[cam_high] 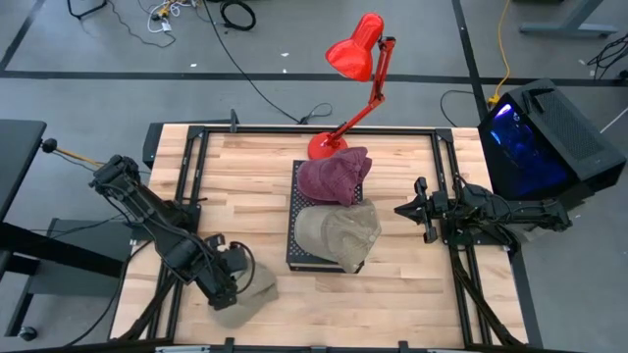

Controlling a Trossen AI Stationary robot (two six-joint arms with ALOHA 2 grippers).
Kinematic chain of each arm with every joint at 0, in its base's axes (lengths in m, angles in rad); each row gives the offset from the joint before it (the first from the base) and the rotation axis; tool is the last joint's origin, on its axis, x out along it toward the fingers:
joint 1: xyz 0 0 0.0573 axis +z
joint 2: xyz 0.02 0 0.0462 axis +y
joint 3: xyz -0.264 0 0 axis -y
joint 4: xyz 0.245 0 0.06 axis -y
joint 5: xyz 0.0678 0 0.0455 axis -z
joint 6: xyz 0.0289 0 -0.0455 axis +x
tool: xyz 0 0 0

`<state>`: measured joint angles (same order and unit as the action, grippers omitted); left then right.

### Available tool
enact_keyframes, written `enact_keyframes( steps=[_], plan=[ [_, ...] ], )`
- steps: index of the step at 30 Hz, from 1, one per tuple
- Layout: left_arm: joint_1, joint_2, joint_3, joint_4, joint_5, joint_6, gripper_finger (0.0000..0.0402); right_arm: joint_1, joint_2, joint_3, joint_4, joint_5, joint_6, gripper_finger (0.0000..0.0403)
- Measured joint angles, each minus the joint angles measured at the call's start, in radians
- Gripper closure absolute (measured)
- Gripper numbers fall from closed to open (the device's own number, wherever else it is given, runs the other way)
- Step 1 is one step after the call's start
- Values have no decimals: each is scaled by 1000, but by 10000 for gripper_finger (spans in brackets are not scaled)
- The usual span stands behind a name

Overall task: Pick & Place hat
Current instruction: Stack the brown cap on top of the brown cap on the shelf

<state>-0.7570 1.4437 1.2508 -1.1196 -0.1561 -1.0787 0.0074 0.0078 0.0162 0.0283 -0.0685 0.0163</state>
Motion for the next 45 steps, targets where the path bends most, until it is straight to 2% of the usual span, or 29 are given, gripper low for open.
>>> enact_keyframes(
  steps=[4, 11, 15, 31, 45],
  plan=[
    [0, 8, 0, 10, 22, -40, 245, 0, 0, 0, 0, 0, 0, 376],
    [0, 50, 0, 11, 49, -152, 180, 0, 0, 0, 0, 0, 0, 376],
    [0, 77, 0, 13, 49, -221, 160, 0, 0, 0, 0, 0, 0, 376],
    [-16, 216, -1, 72, 53, -299, 163, 0, 0, 0, 0, 0, 0, 376],
    [-16, 274, -2, 86, 51, -300, 163, 0, 0, 0, 0, 0, 0, 376]
  ],
)
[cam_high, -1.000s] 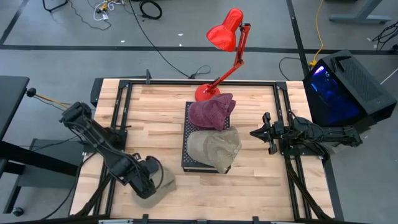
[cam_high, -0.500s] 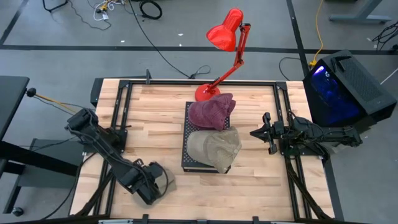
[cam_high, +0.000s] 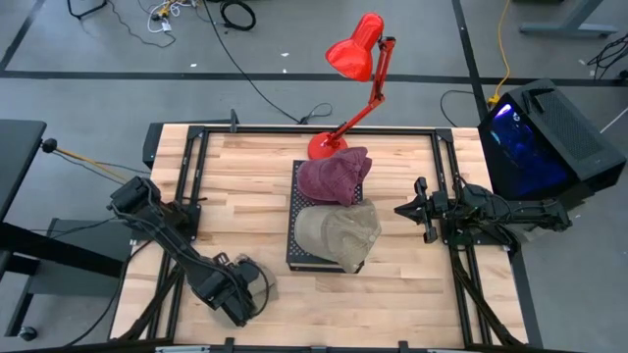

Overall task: Pick & Place hat
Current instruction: Stack the brown cap on top of the brown cap on the shelf

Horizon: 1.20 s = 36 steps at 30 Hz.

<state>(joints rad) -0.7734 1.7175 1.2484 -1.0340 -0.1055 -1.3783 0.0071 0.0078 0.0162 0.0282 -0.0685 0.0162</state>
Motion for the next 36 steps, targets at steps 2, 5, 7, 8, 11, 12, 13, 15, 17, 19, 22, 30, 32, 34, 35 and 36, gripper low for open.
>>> enact_keyframes(
  steps=[2, 5, 7, 8, 11, 12, 13, 15, 17, 19, 22, 30, 32, 34, 35, 36],
  plan=[
    [0, -1, -19, 33, -3, -14, 163, 0, 0, 0, 0, 0, 0, 376],
    [0, 0, -55, 92, -2, -34, 163, 0, 0, 0, 0, 0, 0, 376],
    [0, -1, -66, 101, 3, -51, 163, 0, 0, 0, 0, 0, 0, 376],
    [-1, -1, -73, 104, 3, -51, 163, 0, 0, 0, 0, 0, 0, 376],
    [-1, -1, -80, 97, 4, -52, 164, 0, 0, 0, 0, 0, 0, 376],
    [-1, -1, -80, 98, 4, -51, 164, 0, 0, 0, 0, 0, 0, 376],
    [-1, -1, -80, 99, 4, -51, 164, 0, 0, 0, 0, 0, 0, 376],
    [-1, -1, -80, 98, 4, -51, 167, 0, 0, 0, 0, 0, 0, 376],
    [0, -1, -80, 98, 4, -50, 176, 0, 0, 0, 0, 0, 0, 376],
    [0, -1, -80, 98, 4, -50, 193, 0, 0, 0, 0, 0, 0, 376],
    [0, -1, -80, 98, 2, -50, 225, 0, 0, 0, 0, 0, 0, 376],
    [-1, -1, -80, 98, -5, -39, 311, 0, 0, 0, 0, 0, 0, 376],
    [-1, -1, -80, 98, -6, -39, 329, 0, 0, 0, 0, 0, 0, 376],
    [-5, -1, -80, 98, -6, -39, 345, 0, 0, 0, 0, 0, 0, 376],
    [-5, -1, -80, 98, -6, -39, 352, 0, 0, 0, 0, 0, 0, 376],
    [-5, -1, -80, 98, -6, -39, 359, 0, 0, 0, 0, 0, 0, 376]
  ],
)
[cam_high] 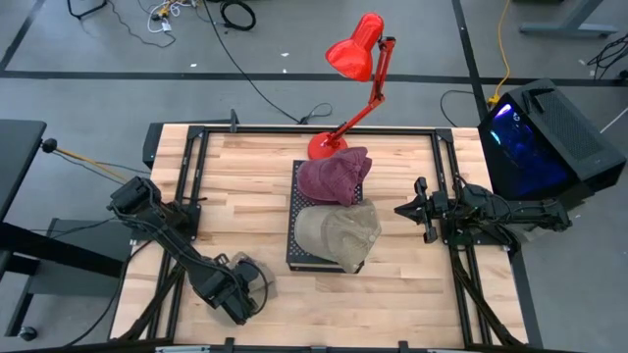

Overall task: Pick & Place hat
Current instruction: Stack the brown cap on top of the brown cap on the shelf

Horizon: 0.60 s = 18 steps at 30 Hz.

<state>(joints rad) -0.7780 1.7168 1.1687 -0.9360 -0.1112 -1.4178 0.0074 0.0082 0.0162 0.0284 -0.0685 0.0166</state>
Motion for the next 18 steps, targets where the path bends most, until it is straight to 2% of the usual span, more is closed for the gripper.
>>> enact_keyframes(
  steps=[6, 14, 18],
  plan=[
    [0, 0, 0, 0, 0, 0, 395, 0, 0, 0, 0, 0, 0, 376],
    [-1, -3, 0, -1, 11, 38, 396, 0, 0, 0, 0, 0, 0, 376],
    [-1, -6, 16, -25, 51, 90, 398, 0, 0, 0, 0, 0, 0, 376]
  ],
)
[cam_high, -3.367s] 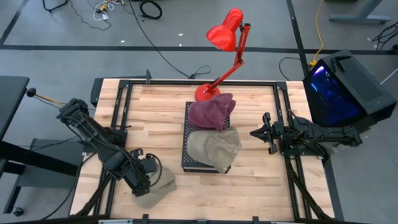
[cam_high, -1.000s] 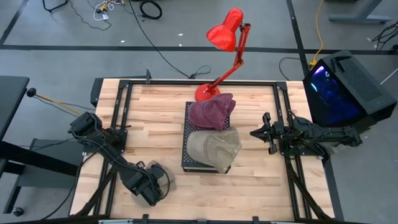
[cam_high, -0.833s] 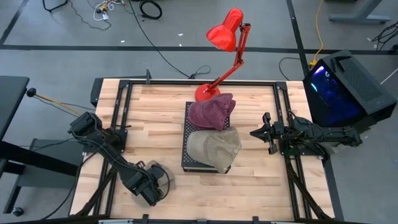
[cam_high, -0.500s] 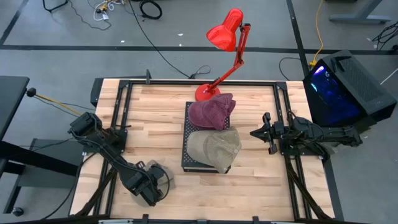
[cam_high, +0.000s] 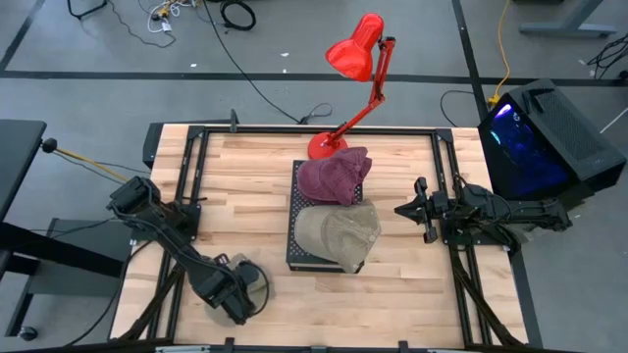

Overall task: Pick & Place hat
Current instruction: Stack the brown cap on top of the brown cap on the shelf

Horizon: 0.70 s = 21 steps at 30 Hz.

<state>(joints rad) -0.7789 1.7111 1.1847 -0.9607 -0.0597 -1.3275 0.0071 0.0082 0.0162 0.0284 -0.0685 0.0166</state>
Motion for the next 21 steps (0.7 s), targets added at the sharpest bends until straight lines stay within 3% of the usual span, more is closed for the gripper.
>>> enact_keyframes(
  steps=[10, 21],
  plan=[
    [-11, -36, 94, -143, 20, 41, 400, 0, 0, 0, 0, 0, 0, 376],
    [-11, -128, 201, -310, -77, 42, 401, 0, 0, 0, 0, 0, 0, 376]
  ],
)
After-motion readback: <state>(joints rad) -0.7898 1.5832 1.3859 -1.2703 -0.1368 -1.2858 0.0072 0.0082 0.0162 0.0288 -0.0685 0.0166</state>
